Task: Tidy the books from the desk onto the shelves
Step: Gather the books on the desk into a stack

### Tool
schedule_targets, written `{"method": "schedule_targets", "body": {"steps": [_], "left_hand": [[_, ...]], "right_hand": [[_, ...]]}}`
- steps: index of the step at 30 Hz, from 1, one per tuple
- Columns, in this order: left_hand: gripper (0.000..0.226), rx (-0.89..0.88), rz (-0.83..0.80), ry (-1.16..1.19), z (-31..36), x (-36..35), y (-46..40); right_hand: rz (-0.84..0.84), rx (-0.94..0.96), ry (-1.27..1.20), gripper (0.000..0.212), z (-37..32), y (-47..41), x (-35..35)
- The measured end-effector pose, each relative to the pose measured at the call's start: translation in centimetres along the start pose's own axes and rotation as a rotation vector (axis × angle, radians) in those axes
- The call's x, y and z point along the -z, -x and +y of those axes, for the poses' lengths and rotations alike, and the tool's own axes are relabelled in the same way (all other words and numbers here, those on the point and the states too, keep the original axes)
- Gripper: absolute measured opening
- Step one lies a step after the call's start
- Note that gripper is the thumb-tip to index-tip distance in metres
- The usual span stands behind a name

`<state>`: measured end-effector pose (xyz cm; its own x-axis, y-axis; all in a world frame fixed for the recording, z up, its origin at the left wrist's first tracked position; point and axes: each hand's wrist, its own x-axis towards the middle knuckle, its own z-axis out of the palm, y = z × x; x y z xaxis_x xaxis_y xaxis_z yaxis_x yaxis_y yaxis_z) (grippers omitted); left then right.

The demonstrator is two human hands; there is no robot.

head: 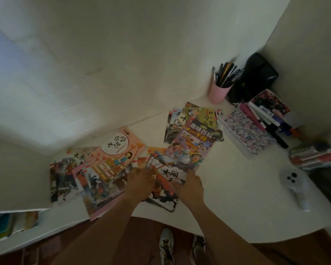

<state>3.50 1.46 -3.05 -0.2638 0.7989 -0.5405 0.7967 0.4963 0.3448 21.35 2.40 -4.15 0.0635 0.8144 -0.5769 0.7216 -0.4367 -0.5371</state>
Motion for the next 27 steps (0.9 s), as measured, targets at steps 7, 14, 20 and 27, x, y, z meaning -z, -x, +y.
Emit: {"method": "schedule_targets", "body": {"steps": [7, 14, 20, 27], "left_hand": [[0.041, -0.031, 0.063, -0.034, 0.7, -0.7, 0.2], [0.043, 0.027, 0.099, -0.068, 1.2, -1.1, 0.0], [0.051, 0.005, 0.181, -0.132, 2.1, -3.0, 1.4], [0.051, -0.09, 0.196, -0.075, 0.6, -4.0, 1.9]], "right_hand": [[0.104, -0.23, -0.269, 0.022, 2.1, -1.3, 0.9], [0.283, -0.235, -0.381, 0.012, 5.0, -0.6, 5.0], [0.147, -0.397, -0.472, 0.056, 7.2, -0.7, 5.0], [0.108, -0.43, -0.567, 0.063, 5.4, 0.5, 3.1]]}}
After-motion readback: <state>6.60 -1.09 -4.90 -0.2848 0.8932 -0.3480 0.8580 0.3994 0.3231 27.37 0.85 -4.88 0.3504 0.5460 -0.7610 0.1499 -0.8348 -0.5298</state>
